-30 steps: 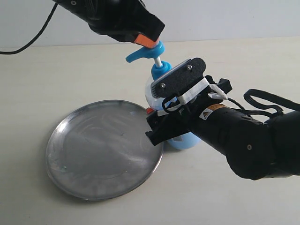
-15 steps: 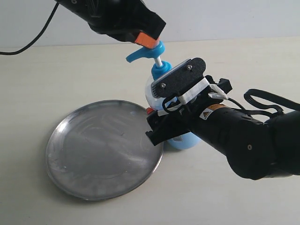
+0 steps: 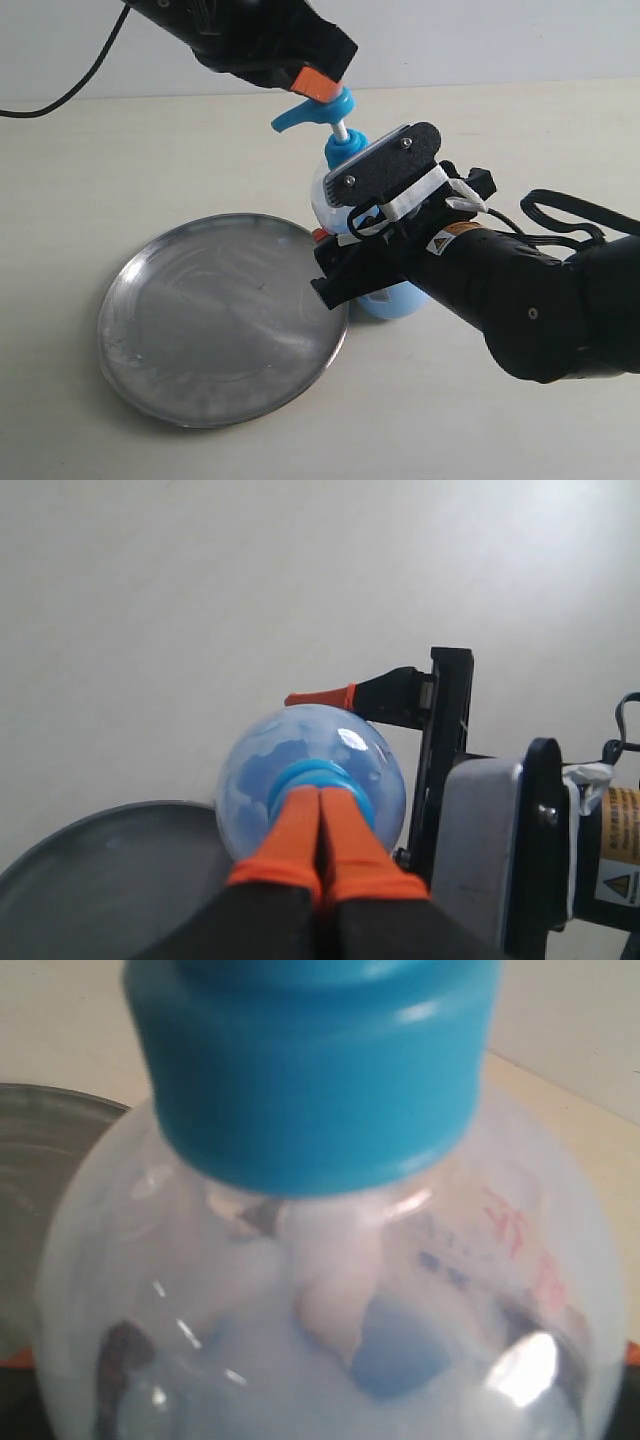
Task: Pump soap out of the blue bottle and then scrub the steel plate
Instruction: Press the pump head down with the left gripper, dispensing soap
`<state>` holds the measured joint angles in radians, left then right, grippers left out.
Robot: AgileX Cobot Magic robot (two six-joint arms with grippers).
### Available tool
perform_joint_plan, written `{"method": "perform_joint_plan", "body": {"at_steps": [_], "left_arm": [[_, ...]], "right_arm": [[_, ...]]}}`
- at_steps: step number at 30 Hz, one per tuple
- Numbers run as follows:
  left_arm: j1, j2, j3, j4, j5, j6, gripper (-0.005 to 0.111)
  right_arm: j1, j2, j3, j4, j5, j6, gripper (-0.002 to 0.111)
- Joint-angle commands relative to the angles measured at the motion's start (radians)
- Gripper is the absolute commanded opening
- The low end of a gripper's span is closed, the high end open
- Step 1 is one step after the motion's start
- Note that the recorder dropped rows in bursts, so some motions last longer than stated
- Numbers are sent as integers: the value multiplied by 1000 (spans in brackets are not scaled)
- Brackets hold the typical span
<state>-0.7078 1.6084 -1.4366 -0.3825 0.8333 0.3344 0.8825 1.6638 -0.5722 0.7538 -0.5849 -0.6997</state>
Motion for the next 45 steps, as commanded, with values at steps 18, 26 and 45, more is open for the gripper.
{"method": "perform_joint_plan", "body": {"at_steps": [18,26,45], "left_arm": [[-3,115,84,5,57,-18,0],[-3,159,84,5,62,-24,0],[-3,155,135,5,-86,-24,0]], "right_arm": [[2,0,-5,-55,12,-12,0],[2,0,-5,-55,12,-12,0],[2,0,-5,-55,12,-12,0]]}}
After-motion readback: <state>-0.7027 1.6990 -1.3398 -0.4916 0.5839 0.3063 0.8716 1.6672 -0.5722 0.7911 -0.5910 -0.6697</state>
